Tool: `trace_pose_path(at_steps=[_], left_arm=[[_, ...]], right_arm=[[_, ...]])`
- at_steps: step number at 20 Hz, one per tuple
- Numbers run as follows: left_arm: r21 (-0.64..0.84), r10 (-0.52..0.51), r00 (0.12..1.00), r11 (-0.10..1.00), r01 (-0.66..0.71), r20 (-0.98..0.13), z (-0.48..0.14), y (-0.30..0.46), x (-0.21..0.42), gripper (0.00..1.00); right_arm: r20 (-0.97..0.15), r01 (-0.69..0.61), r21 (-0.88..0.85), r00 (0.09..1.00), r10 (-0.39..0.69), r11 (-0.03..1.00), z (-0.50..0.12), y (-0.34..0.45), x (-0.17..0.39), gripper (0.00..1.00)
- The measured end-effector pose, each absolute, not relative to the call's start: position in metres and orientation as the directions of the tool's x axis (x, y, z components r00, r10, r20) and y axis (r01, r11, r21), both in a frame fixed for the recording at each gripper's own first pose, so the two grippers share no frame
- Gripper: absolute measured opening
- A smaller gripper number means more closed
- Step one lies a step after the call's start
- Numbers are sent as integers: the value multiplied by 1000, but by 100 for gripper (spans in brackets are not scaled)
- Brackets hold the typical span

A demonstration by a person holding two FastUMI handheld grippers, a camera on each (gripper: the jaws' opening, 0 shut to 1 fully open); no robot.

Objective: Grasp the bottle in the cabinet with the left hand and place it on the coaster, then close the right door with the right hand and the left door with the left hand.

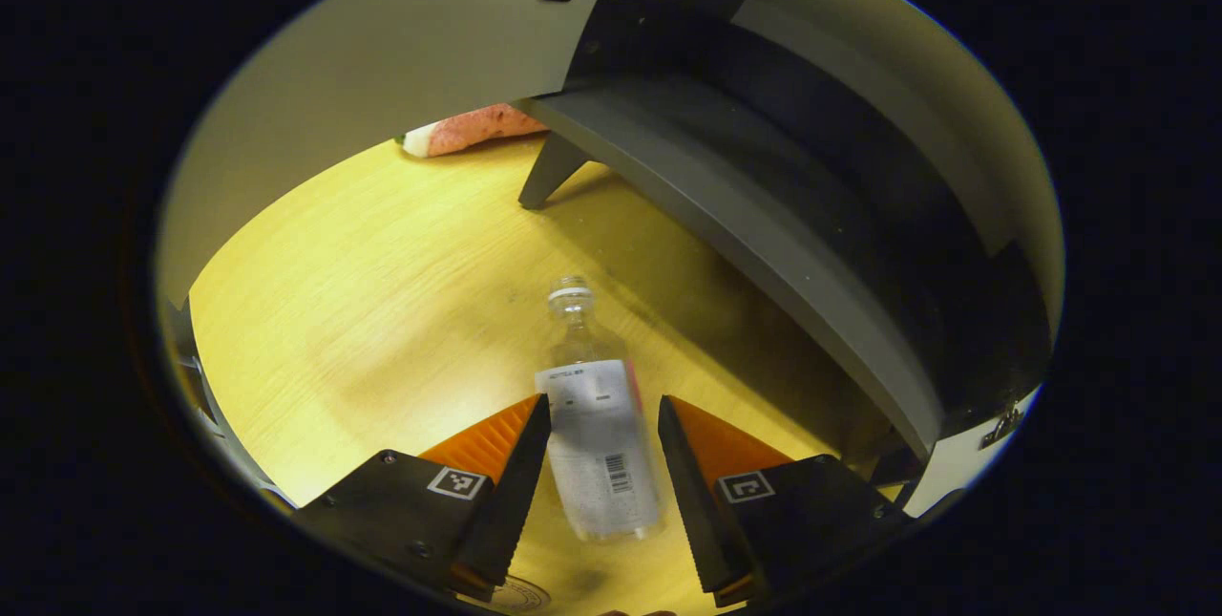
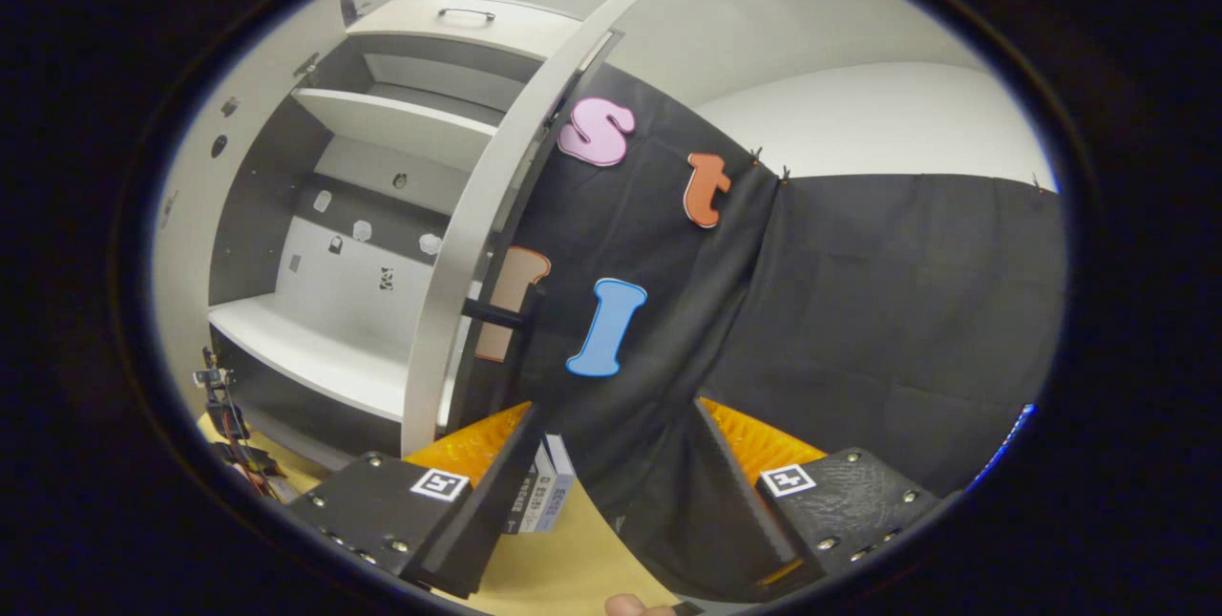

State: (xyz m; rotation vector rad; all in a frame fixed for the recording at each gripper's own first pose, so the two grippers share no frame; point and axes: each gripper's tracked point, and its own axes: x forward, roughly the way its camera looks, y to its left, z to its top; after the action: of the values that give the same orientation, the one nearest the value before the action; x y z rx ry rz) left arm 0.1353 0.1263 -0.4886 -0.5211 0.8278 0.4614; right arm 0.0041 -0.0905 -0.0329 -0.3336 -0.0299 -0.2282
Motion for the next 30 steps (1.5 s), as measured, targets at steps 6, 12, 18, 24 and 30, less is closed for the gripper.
trace_pose_path(at_steps=[6, 12, 18, 24, 30], left_arm=[[-249, 146, 535, 764, -596, -832, -495, 136, 143, 77], [-220, 131, 488, 773, -596, -863, -500, 132, 139, 79], [-150, 91, 410, 842, -518, -908, -499, 137, 139, 79], [-113, 45, 290, 855, -506, -956, -500, 133, 130, 79], [-111, -3, 215, 862, -495, -977, -503, 131, 125, 78]], right_arm=[[77, 256, -357, 967, -244, 898, -33, -92, -16, 94], [110, 291, -342, 957, -269, 894, -23, -94, -29, 95], [123, 306, -326, 952, -280, 894, -20, -99, -39, 94], [138, 348, -292, 937, -321, 891, -17, -118, -56, 95], [157, 393, -255, 919, -363, 884, -13, -135, -77, 94]])
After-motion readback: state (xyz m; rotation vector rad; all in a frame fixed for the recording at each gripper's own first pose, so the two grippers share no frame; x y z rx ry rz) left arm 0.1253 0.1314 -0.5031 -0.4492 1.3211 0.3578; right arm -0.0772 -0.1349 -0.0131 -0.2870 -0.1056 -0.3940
